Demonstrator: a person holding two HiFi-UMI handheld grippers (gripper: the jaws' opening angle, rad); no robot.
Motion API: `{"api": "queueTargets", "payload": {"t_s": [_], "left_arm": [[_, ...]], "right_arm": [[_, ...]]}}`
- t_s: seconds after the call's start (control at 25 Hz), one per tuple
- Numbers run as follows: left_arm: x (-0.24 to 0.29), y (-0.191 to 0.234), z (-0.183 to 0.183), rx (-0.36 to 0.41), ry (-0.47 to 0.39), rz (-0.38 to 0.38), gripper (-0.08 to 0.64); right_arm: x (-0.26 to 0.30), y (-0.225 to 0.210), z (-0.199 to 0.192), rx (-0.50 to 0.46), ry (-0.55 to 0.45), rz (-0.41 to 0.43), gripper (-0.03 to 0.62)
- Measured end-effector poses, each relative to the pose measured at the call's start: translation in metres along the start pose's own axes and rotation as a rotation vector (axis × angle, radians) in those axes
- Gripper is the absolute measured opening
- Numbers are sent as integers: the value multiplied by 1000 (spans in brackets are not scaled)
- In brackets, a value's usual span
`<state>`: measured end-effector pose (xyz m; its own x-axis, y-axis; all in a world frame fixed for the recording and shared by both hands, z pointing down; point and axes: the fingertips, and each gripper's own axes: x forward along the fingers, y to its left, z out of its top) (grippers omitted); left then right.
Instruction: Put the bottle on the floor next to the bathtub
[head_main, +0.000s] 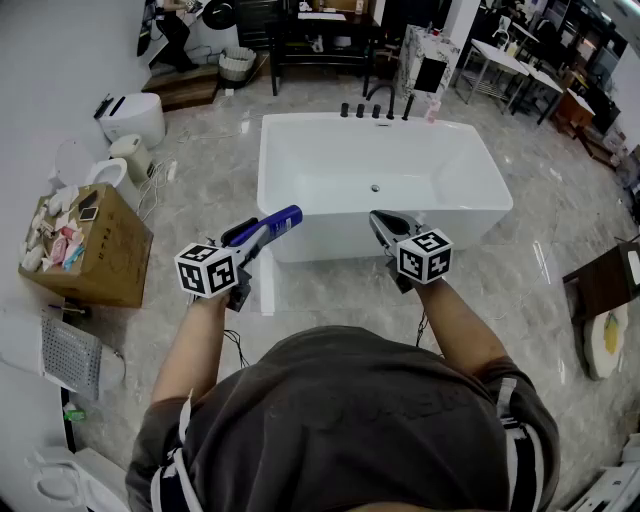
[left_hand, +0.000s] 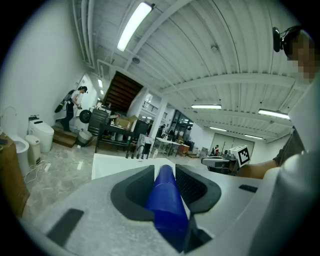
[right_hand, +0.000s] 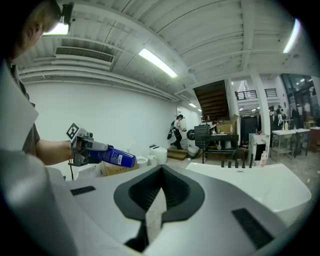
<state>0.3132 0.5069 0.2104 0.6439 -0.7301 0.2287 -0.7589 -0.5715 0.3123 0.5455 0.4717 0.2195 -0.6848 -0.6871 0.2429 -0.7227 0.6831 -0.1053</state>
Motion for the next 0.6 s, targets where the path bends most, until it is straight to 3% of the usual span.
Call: {"api": "queueTargets", "payload": {"t_s": [0.6], "left_arm": [[-3, 17, 7, -6, -7, -8, 130]], "right_arm": [[17, 4, 6, 14, 0, 2, -9]]}}
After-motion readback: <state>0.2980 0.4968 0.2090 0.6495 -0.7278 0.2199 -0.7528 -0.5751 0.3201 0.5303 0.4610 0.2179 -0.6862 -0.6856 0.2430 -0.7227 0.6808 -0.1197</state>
